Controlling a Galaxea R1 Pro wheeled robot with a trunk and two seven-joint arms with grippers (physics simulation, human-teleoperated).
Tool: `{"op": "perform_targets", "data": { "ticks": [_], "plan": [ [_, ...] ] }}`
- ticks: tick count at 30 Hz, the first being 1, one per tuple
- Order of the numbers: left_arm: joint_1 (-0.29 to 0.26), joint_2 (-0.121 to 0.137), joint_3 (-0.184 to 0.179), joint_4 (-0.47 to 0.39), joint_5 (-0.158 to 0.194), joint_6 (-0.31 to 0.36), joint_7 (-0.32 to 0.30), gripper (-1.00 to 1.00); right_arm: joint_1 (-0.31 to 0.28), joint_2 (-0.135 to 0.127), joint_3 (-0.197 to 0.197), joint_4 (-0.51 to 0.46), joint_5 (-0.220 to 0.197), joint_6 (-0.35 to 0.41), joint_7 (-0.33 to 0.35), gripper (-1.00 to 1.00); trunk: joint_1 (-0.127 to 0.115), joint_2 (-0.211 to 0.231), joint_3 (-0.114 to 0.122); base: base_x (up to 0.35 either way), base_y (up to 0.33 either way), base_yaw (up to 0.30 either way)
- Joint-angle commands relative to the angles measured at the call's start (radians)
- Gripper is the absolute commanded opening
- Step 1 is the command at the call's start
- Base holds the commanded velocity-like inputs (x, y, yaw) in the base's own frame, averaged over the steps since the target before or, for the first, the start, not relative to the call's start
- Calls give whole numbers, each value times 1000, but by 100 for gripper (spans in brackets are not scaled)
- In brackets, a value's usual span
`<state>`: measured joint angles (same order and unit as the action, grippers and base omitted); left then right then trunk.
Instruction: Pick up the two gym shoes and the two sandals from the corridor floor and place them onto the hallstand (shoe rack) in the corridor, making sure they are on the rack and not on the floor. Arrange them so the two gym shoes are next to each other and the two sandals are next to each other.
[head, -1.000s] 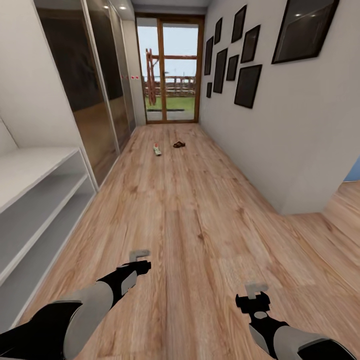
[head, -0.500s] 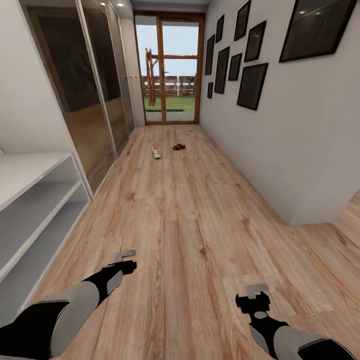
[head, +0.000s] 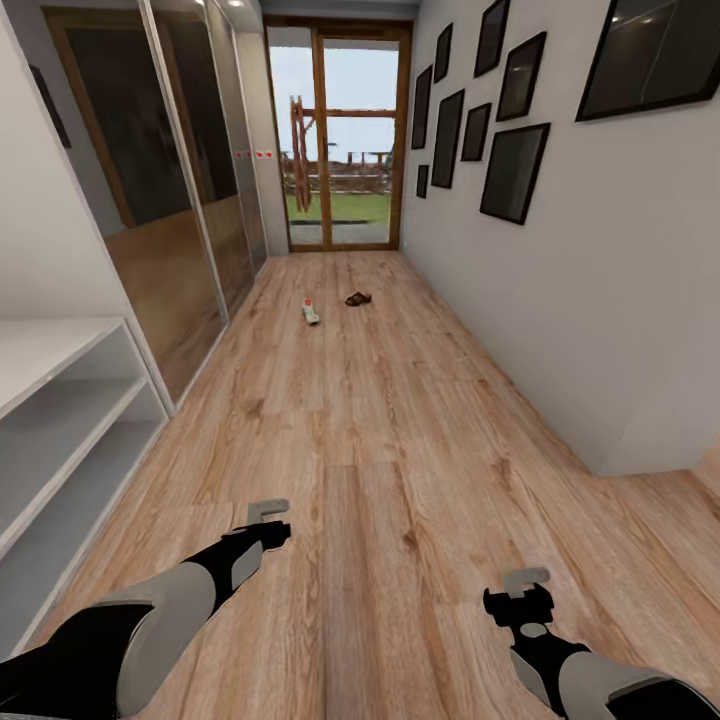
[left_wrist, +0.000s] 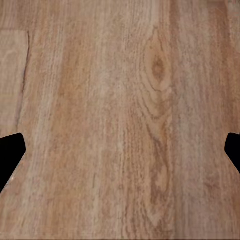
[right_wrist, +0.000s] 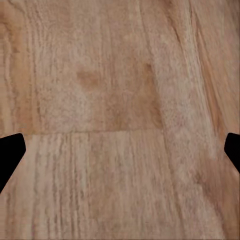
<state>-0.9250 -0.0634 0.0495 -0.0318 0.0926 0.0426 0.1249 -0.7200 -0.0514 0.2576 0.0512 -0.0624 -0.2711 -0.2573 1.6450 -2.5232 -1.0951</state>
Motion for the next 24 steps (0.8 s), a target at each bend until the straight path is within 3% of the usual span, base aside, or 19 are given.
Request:
{"op": "perform_targets", "data": {
  "ticks": [1, 2, 3, 8, 11, 15, 24],
  "plan": [
    [0, 2, 4, -2, 9, 5, 2, 100, -2, -2, 9, 4, -7, -6, -1, 100, 0, 0, -1, 350, 0, 0],
    [0, 4, 4, -2, 9, 5, 2, 100, -2, -4, 9, 4, -7, -6, -1, 100, 0, 0, -1, 350, 0, 0],
    [0, 1, 4, -1, 9, 5, 2, 100, -1, 32, 10, 5, -7, -5, -1, 100, 0, 0, -1, 350, 0, 0],
    [0, -4, 4, -1, 9, 5, 2, 100, -1, 62, 8, 4, -5, -5, 0, 100, 0, 0, -1, 350, 0, 0],
    [0, -4, 4, -1, 9, 5, 1, 100, -1, 34, 8, 4, -6, -5, 0, 100, 0, 0, -1, 350, 0, 0],
    [0, -5, 4, -1, 9, 5, 2, 100, -1, 21, 9, 5, -8, -5, 0, 100, 0, 0, -1, 350, 0, 0],
    [0, -6, 4, 0, 9, 5, 2, 100, -1, 63, 9, 5, -6, -5, 0, 100, 0, 0, -1, 350, 0, 0]
  ]
}}
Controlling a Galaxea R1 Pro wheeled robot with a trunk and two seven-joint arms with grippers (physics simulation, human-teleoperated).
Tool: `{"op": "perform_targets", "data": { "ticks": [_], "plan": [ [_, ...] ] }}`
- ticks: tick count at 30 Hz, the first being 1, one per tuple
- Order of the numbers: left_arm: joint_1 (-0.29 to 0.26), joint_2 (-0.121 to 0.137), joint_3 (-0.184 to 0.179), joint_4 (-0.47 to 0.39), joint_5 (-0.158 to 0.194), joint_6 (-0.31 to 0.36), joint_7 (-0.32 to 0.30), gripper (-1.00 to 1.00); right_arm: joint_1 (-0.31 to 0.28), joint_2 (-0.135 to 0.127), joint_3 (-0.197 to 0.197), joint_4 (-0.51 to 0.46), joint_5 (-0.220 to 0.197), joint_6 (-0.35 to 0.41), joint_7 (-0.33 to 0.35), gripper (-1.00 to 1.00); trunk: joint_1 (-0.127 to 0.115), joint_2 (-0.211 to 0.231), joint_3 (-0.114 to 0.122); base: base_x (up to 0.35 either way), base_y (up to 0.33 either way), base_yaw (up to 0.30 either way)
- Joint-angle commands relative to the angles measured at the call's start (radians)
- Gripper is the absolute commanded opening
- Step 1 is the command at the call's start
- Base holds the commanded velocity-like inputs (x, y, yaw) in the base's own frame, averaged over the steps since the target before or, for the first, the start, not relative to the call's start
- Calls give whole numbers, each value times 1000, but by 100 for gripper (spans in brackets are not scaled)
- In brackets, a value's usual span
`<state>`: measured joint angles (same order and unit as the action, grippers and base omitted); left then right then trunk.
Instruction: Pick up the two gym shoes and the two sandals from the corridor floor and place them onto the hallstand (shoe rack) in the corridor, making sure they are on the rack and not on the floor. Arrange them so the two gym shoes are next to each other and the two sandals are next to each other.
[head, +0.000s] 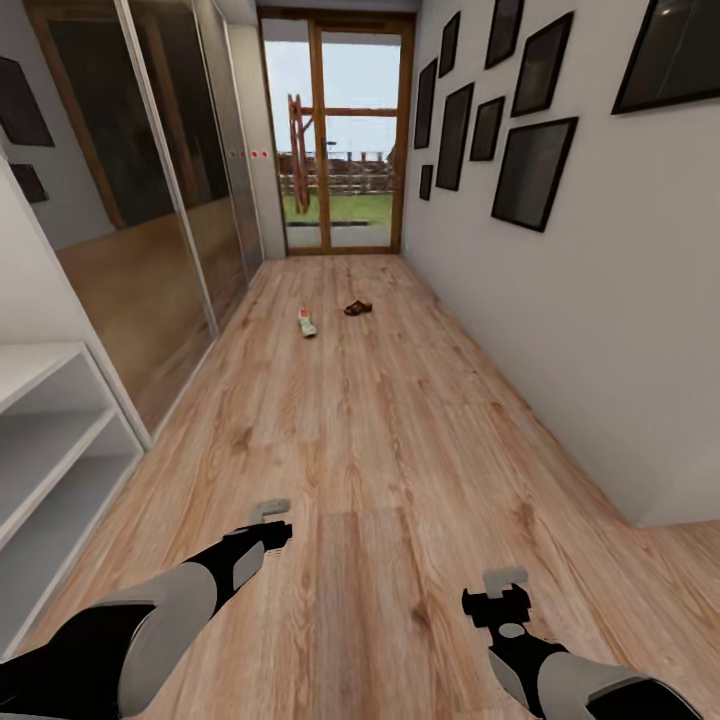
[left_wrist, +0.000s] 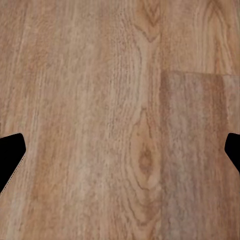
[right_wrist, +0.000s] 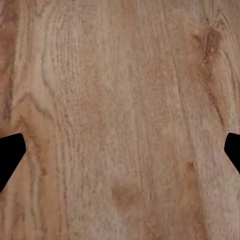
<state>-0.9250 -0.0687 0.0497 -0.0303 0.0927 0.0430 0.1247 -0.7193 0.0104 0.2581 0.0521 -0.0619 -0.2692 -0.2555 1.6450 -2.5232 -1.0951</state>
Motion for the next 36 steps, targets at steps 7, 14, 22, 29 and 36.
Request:
{"op": "perform_targets", "data": {
  "ticks": [7, 14, 22, 29, 36],
  "plan": [
    [0, 0, 4, -2, 9, 5, 2, 100, -2, -19, 8, 4, -7, -7, -2, 100, 0, 0, -1, 350, 0, 0],
    [0, 0, 4, -2, 9, 4, 1, 100, -2, -25, 9, 3, -5, -7, -2, 100, 0, 0, -1, 350, 0, 0],
    [0, 0, 4, -2, 9, 4, 1, 100, -2, -26, 9, 3, -4, -8, -2, 100, 0, 0, -1, 350, 0, 0],
    [0, 0, 4, -2, 9, 5, 1, 100, -2, -26, 10, 3, -4, -8, -1, 100, 0, 0, -1, 350, 0, 0],
    [0, 0, 4, -2, 9, 5, 1, 100, -2, -26, 10, 2, -4, -8, -1, 100, 0, 0, -1, 350, 0, 0]
  ]
}}
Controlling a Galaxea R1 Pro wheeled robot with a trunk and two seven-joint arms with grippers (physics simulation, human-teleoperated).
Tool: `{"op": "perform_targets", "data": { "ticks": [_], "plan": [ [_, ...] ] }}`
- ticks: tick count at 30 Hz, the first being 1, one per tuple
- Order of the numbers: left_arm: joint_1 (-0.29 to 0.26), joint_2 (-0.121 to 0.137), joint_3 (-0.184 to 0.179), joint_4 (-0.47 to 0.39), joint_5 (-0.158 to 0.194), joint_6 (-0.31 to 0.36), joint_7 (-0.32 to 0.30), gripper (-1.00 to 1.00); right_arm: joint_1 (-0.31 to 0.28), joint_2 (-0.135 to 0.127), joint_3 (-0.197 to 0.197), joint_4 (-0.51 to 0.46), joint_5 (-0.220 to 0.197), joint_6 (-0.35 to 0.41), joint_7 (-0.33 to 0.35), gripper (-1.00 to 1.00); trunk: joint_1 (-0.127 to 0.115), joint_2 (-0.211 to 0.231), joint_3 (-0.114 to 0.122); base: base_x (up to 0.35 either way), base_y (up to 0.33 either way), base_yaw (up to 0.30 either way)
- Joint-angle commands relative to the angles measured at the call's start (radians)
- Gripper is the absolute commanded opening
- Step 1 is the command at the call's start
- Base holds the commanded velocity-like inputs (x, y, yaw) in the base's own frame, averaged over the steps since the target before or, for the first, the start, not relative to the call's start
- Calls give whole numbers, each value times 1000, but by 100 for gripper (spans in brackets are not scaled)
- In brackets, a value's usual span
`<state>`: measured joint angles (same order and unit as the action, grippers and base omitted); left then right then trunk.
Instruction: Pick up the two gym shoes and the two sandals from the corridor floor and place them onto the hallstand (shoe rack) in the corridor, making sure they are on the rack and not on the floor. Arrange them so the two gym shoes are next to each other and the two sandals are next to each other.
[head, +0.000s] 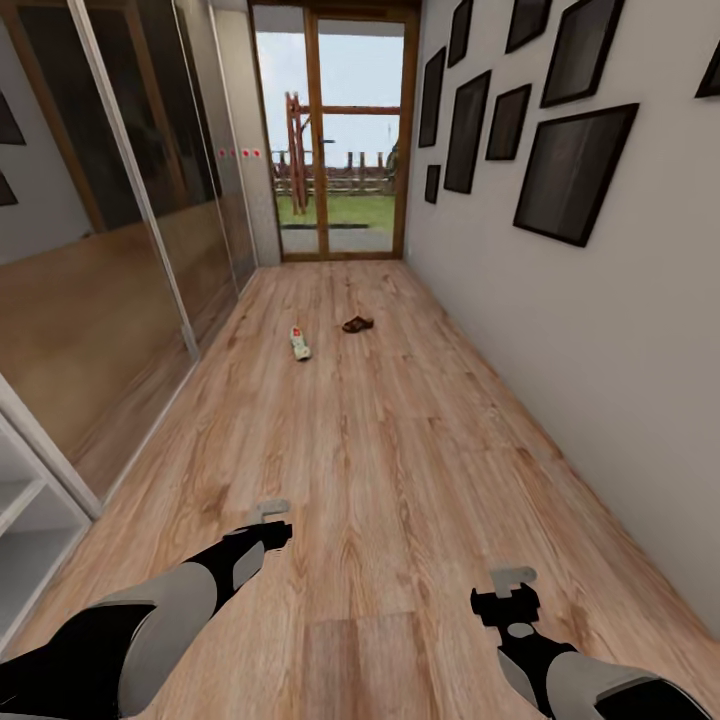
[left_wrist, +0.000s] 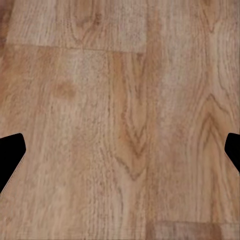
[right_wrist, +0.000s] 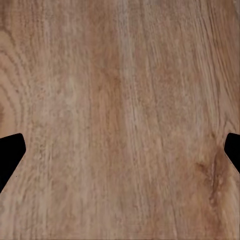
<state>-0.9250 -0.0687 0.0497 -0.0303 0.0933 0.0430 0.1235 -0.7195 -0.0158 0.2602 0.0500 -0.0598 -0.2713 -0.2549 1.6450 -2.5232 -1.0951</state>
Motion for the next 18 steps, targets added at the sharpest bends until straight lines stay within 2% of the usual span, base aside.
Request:
{"op": "perform_targets", "data": {
  "ticks": [1, 18],
  "plan": [
    [0, 0, 4, -2, 8, 5, 2, 100, -1, 0, 8, 4, -6, -6, -1, 100, 0, 0, -1, 350, 0, 0],
    [0, -3, 4, -2, 8, 5, 3, 100, -1, 1, 9, 2, -6, -7, -1, 100, 0, 0, -1, 350, 0, 0]
  ]
}}
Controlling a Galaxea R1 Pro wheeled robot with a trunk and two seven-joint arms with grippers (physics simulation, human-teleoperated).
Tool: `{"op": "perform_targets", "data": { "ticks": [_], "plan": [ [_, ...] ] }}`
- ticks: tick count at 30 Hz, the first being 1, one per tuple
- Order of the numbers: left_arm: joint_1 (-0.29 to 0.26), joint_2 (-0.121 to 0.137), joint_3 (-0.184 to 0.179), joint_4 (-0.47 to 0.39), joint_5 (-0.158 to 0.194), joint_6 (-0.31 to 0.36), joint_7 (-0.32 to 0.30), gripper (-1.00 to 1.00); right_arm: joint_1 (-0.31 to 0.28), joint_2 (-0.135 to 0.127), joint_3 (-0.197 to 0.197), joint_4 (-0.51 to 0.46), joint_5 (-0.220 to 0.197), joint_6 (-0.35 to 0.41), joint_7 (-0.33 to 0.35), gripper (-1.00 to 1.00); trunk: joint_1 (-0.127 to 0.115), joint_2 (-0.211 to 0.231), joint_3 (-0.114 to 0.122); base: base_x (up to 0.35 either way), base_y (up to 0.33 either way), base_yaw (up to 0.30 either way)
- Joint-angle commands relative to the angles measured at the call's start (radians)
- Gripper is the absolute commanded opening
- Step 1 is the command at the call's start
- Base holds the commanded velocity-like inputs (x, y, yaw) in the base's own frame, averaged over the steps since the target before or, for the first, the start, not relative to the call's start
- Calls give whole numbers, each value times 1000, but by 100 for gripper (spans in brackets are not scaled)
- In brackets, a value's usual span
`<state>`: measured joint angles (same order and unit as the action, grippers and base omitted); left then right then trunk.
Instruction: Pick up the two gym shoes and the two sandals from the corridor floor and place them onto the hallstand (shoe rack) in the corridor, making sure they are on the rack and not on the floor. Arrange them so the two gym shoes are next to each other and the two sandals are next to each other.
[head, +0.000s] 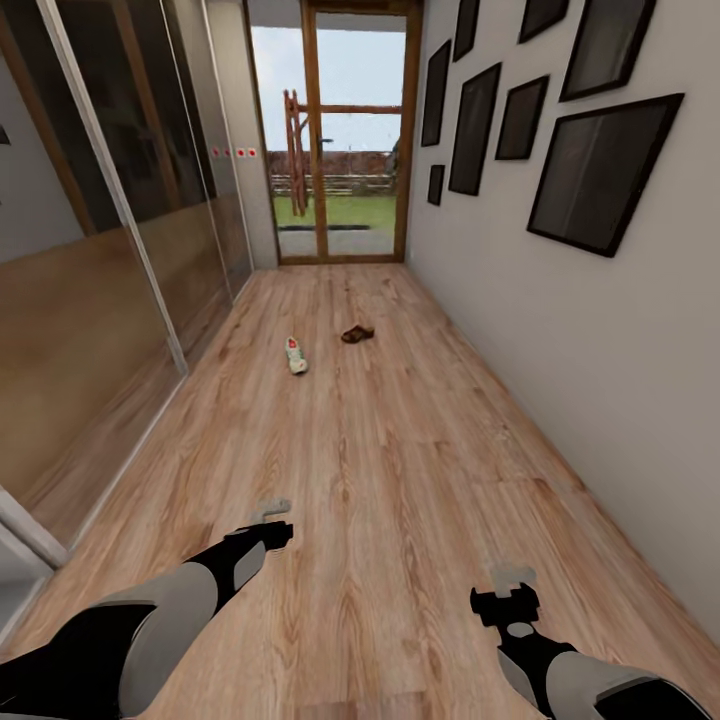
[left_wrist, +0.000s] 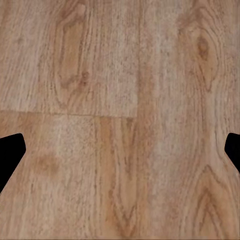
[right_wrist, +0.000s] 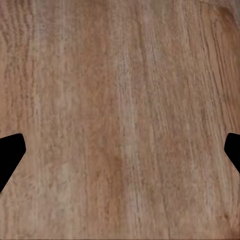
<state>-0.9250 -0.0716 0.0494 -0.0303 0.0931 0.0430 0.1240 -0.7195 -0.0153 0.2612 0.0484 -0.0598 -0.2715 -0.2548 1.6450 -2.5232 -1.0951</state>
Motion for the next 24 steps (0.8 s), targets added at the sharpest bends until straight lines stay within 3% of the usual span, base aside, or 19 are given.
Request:
{"op": "perform_targets", "data": {
  "ticks": [1, 24],
  "plan": [
    [0, -2, 4, -2, 9, 5, 3, 100, -1, -1, 8, 4, -6, -6, -1, 100, 0, 0, -1, 350, 0, 0],
    [0, -5, 4, -2, 10, 3, 3, 100, -1, -3, 8, 4, -6, -6, -1, 100, 0, 0, -1, 350, 0, 0]
  ]
}}
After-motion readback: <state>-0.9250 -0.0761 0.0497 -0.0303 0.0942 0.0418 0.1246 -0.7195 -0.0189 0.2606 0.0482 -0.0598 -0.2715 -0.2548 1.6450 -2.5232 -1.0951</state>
